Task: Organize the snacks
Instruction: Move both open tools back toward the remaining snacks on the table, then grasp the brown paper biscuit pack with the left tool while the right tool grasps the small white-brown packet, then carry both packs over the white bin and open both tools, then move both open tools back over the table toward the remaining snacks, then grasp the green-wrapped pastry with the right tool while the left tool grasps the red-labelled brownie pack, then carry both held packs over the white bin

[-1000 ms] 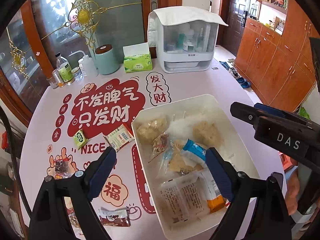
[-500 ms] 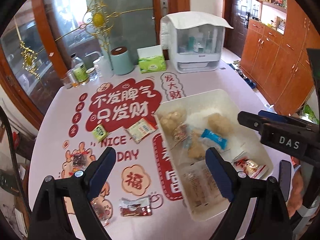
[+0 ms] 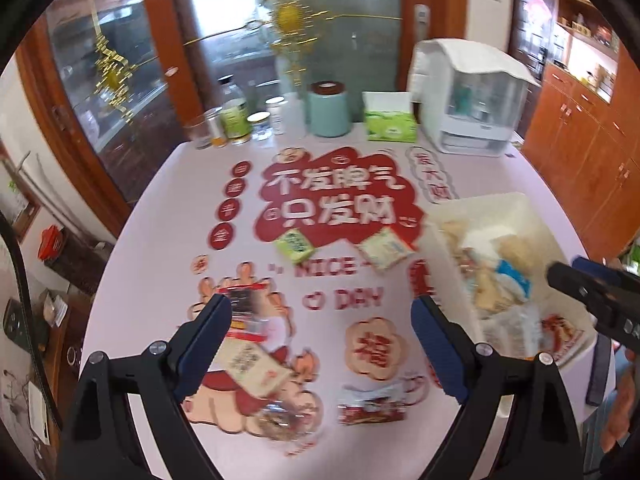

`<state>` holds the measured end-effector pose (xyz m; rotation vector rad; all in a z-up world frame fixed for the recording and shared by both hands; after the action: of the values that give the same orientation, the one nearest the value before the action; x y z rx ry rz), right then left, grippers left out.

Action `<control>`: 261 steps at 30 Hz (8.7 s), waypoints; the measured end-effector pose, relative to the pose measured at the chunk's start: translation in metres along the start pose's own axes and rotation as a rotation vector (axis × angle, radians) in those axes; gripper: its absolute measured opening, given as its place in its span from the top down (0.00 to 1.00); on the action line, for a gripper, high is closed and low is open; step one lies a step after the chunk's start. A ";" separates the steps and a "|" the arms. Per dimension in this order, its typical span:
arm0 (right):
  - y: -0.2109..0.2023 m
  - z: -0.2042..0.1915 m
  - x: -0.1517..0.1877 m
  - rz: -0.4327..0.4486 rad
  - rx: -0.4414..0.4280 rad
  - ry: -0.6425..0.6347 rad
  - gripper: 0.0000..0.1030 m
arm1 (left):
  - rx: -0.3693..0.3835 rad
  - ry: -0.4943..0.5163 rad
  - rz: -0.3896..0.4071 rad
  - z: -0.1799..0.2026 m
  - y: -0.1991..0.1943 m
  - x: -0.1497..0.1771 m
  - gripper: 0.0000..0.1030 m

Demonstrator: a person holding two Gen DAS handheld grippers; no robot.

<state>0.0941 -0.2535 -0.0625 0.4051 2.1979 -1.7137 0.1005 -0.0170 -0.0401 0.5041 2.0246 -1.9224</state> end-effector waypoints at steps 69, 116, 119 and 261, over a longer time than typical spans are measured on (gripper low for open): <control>0.199 -0.118 0.095 -0.328 0.114 0.215 0.96 | 0.176 0.150 -0.386 -0.051 0.211 0.057 0.41; -0.052 0.124 0.016 0.150 -0.014 0.234 0.71 | 0.274 0.288 0.070 0.229 0.005 -0.068 0.14; -0.048 0.133 0.017 0.159 -0.015 0.248 0.58 | 0.234 0.282 0.070 0.227 0.010 -0.068 0.12; 0.049 0.005 0.078 -0.149 -0.132 -0.151 0.64 | 0.024 0.092 -0.070 0.100 0.034 0.037 0.48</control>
<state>0.0436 -0.2451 -0.1392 0.0789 2.2623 -1.6015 0.0807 -0.1133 -0.0924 0.5433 2.1048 -2.0008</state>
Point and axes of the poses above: each gripper's, at about its wrist camera, not at the fingertips, and y roughly the way its jaws point, z to its right, x to its underside, the point moved 2 cm from there along y, roughly the way its jaws point, and after that the axes turned 11 degrees about -z, right-handed, at the moved point
